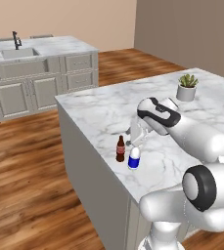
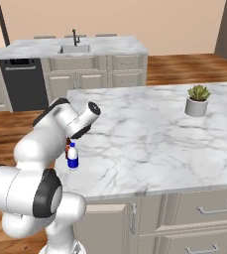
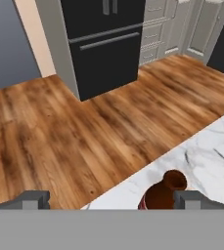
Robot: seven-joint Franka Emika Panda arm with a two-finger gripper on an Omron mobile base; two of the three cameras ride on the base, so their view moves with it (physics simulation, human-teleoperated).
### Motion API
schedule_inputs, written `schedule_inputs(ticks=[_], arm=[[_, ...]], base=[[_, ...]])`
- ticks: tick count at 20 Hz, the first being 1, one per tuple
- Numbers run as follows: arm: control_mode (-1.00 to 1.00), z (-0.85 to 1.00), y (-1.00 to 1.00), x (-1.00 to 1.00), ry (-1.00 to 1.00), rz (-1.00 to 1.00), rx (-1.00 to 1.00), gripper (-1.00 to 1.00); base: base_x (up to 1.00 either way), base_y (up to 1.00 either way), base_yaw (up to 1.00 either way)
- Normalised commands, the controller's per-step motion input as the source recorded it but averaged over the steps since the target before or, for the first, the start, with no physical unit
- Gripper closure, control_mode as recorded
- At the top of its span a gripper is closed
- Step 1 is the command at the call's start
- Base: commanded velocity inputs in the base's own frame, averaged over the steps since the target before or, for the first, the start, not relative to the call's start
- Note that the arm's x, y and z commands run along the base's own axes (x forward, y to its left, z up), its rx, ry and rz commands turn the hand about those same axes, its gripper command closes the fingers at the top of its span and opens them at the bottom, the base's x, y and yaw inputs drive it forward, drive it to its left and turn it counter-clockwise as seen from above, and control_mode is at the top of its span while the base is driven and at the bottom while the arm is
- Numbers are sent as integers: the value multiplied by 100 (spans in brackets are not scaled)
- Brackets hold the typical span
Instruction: Pick the bottled water, bottled drink, water bottle from the counter and place them in the open cabinet.
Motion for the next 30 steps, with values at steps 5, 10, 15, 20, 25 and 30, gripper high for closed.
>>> schedule_inputs(ticks=[5,10,15,20,25,30], arm=[[-100,-1,0,14,1,0,0,-100],[-100,0,0,16,1,0,0,-100],[-100,-5,-1,9,0,0,1,-100],[-100,-15,0,9,0,0,0,-100],[-100,-12,0,9,0,0,0,-100],[-100,-11,0,15,1,0,0,-100]], base=[[0,0,0],[0,0,0],[0,0,0],[0,0,0],[0,0,0],[0,0,0]])
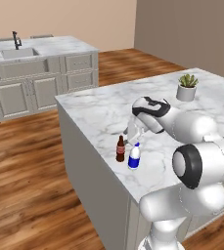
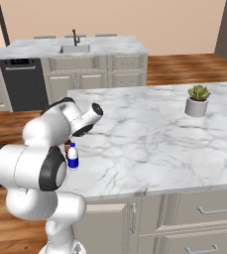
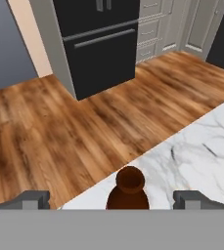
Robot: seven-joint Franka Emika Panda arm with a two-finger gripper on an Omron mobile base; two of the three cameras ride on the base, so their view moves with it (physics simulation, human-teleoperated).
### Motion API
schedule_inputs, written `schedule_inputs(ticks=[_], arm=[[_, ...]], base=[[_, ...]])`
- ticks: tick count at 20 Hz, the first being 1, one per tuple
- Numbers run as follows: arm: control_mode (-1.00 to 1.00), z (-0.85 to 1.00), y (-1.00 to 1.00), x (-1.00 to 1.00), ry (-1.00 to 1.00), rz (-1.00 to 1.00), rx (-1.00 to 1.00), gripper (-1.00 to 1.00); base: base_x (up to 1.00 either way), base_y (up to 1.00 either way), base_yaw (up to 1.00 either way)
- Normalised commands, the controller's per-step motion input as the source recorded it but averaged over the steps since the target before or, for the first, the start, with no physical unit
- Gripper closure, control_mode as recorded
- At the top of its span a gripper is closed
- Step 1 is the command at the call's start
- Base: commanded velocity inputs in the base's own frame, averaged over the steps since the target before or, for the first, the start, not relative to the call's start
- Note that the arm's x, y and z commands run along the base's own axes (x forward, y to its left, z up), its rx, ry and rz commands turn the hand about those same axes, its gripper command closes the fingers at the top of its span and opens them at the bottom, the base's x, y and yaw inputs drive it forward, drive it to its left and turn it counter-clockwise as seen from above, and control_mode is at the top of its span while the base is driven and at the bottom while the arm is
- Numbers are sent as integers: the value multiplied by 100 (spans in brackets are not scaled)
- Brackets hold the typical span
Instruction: Pick the bottled water, bottled drink, water bottle from the counter and place them in the open cabinet.
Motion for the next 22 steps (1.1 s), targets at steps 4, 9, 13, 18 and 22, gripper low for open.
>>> schedule_inputs(ticks=[4,9,13,18,22], arm=[[-100,-11,0,8,1,0,0,-100],[-100,-11,0,6,3,0,0,-100],[-100,-6,10,13,6,0,0,-100],[-100,-3,3,10,4,0,0,-100],[-100,-7,1,6,3,0,0,-100]], base=[[0,0,0],[0,0,0],[0,0,0],[0,0,0],[0,0,0]])
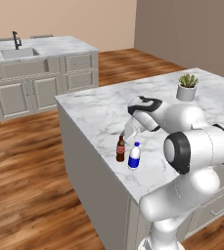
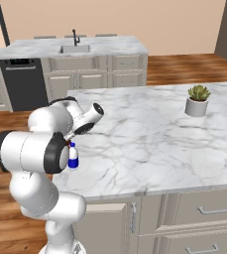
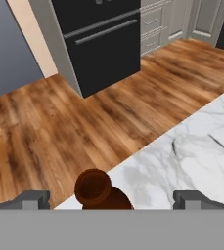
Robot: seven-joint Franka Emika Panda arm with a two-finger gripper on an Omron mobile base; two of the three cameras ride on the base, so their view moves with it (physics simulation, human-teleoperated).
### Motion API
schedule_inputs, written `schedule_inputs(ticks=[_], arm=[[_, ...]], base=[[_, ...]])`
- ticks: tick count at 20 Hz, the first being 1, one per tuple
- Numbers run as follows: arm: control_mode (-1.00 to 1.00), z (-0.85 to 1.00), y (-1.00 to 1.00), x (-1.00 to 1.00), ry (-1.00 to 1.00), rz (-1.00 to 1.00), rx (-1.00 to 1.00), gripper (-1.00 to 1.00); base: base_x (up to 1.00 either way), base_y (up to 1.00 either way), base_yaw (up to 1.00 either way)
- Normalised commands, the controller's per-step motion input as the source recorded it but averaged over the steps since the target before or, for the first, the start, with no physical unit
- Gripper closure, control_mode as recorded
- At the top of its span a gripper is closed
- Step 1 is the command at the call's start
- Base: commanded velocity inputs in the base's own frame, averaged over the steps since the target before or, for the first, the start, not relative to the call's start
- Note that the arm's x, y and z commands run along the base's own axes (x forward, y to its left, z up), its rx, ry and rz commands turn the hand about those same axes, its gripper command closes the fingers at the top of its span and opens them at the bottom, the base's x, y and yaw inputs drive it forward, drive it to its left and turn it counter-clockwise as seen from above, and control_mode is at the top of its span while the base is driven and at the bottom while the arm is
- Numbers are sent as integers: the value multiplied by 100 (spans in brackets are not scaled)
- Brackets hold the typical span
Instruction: Pick the bottled water, bottled drink, water bottle from the counter and place them in the open cabinet.
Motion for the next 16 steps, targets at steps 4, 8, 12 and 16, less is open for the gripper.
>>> schedule_inputs(ticks=[4,8,12,16], arm=[[-100,-9,14,1,0,0,0,-100],[-100,-4,28,0,0,0,-6,-100],[-100,-2,7,0,0,1,-2,-100],[-100,-5,10,0,0,0,-2,100]], base=[[0,0,0],[0,0,0],[0,0,0],[0,0,0]])
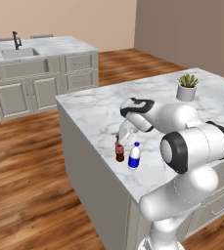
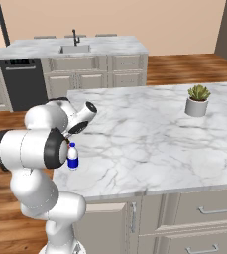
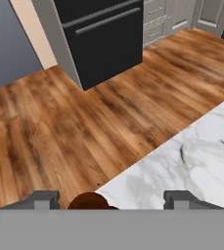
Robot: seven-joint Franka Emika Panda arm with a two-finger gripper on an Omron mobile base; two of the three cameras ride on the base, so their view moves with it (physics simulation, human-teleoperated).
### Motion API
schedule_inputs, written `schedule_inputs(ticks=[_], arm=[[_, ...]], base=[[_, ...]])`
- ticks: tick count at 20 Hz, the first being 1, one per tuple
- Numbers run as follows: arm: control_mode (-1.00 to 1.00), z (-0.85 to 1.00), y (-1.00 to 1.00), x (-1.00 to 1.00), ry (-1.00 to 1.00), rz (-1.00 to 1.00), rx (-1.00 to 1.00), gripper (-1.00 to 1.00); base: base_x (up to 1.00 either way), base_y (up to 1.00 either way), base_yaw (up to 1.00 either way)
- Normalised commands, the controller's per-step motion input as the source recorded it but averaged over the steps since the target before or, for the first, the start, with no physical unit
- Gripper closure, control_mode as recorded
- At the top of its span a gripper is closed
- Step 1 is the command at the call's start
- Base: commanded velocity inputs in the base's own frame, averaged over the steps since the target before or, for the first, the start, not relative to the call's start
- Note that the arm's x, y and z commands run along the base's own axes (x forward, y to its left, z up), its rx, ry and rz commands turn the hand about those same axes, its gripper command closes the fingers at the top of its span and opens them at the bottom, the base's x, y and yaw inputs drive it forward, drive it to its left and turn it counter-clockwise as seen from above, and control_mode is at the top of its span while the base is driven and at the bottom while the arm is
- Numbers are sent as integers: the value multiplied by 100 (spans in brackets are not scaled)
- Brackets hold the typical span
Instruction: Pick the bottled water, bottled drink, water bottle from the counter and place them in the open cabinet.
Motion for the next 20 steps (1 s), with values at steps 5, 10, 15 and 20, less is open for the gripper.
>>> schedule_inputs(ticks=[5,10,15,20], arm=[[-100,0,0,0,0,0,0,100],[-100,0,0,0,0,0,0,100],[-100,2,0,0,0,0,0,100],[-100,46,1,0,-1,0,0,100]], base=[[0,0,0],[0,0,0],[0,0,0],[0,0,0]])
